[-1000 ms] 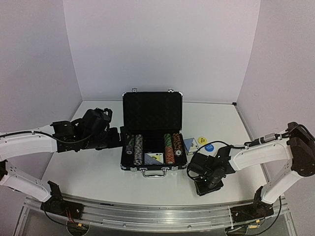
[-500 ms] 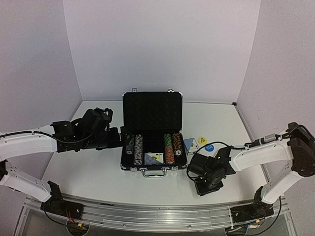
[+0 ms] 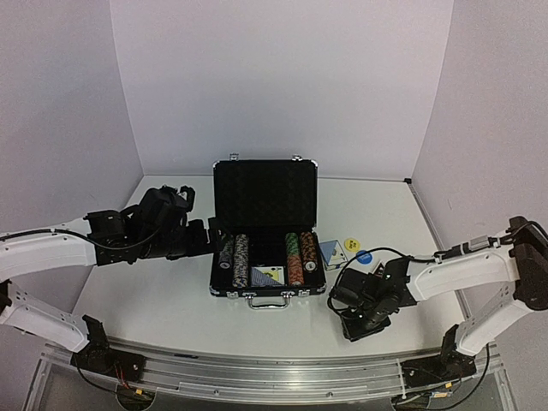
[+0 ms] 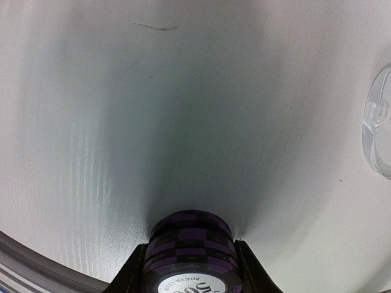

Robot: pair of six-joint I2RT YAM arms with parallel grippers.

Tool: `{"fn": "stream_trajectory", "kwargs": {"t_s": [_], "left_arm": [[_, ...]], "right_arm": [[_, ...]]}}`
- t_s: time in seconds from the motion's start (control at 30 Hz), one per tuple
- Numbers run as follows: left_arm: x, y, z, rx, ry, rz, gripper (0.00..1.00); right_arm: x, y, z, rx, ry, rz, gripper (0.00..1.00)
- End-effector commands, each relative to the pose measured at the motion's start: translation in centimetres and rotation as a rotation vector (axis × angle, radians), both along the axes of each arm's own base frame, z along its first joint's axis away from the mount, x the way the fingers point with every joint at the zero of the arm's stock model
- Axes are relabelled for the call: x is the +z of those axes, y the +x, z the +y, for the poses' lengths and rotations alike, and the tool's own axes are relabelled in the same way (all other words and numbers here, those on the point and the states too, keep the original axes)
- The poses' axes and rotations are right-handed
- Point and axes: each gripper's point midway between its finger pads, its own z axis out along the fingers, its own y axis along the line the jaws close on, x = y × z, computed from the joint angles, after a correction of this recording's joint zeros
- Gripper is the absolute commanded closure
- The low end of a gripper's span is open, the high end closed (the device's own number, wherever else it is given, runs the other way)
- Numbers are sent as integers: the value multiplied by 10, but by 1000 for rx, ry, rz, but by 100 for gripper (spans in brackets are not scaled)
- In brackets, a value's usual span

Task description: Pack up texas hold em set

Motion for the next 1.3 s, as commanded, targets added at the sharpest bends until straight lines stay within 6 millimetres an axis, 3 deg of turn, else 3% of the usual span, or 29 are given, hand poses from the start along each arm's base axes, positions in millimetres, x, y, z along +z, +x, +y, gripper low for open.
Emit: {"fn": "stream_trajectory", "kwargs": {"t_s": [0.0,0.13,0.4,0.63,0.8,0.97,1.27], "left_arm": [[15,-2,-9,-29,-79,-20,0],[16,-4,-22,-77,-125,-16,0],[12,-12,-76,-264,-209,75,0],[-15,-43,-152,-586,-353,313,4],[-19,-69,-195,-822,-543,505,9],[-42,-86,-219,-923,-621,680,14],[-48,-105,-234,-1027,-688,785,18]], "right_arm": [[22,2,13,40,64,-23,93],[33,2,18,71,78,-17,94],[52,-1,23,128,84,-2,95],[77,-8,38,229,150,24,95],[92,-15,47,320,194,48,95],[100,-19,52,384,184,80,96],[105,-15,62,434,178,75,96]]}}
